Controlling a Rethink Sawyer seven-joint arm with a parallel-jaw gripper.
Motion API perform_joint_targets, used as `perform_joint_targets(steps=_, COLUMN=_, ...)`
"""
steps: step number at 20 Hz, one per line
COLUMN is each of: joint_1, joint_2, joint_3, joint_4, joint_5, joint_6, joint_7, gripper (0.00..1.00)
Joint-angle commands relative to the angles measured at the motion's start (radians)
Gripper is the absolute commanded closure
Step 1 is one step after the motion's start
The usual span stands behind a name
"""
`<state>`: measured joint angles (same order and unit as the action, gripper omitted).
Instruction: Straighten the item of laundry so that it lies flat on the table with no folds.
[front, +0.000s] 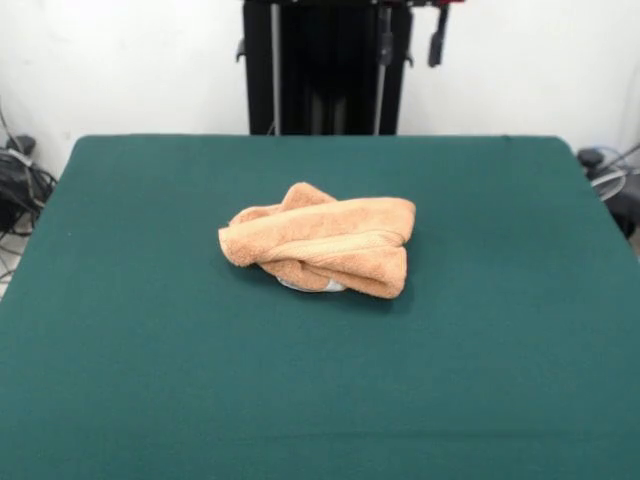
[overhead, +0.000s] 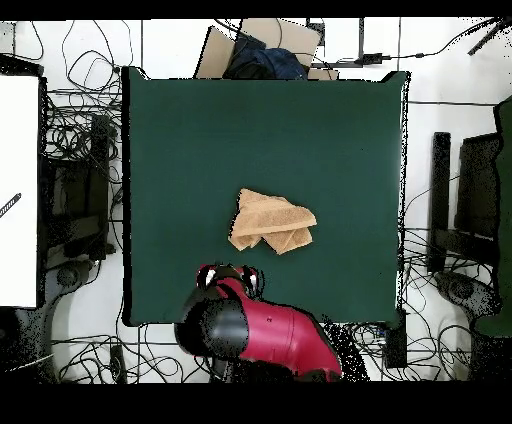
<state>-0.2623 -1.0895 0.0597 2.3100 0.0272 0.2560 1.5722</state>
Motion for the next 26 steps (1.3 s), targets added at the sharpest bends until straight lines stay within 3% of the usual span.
perform_joint_targets(steps=1, joint_1=-0.041, joint_2=0.029, joint_3=0.109, joint_4=0.101, joint_5=-0.050, joint_6=0.010, joint_7=0.058, gripper=0.00)
perform_joint_targets(steps=8, joint_1=-0.041, joint_2=0.017, joint_3=0.129, joint_4=0.024, joint_5=-0.029, joint_6=0.117, joint_7=0.028, gripper=0.00)
perform_joint_targets(steps=21, joint_1=-0.050, joint_2=0.148, joint_3=0.129, joint_4=-0.005, joint_5=-0.066, joint_6=0.000, joint_7=0.066, gripper=0.00)
perform_joint_targets(steps=26, joint_1=-0.066, joint_2=0.190, joint_3=0.138, joint_4=-0.058, joint_5=-0.081, joint_6=0.023, joint_7=0.047, gripper=0.00)
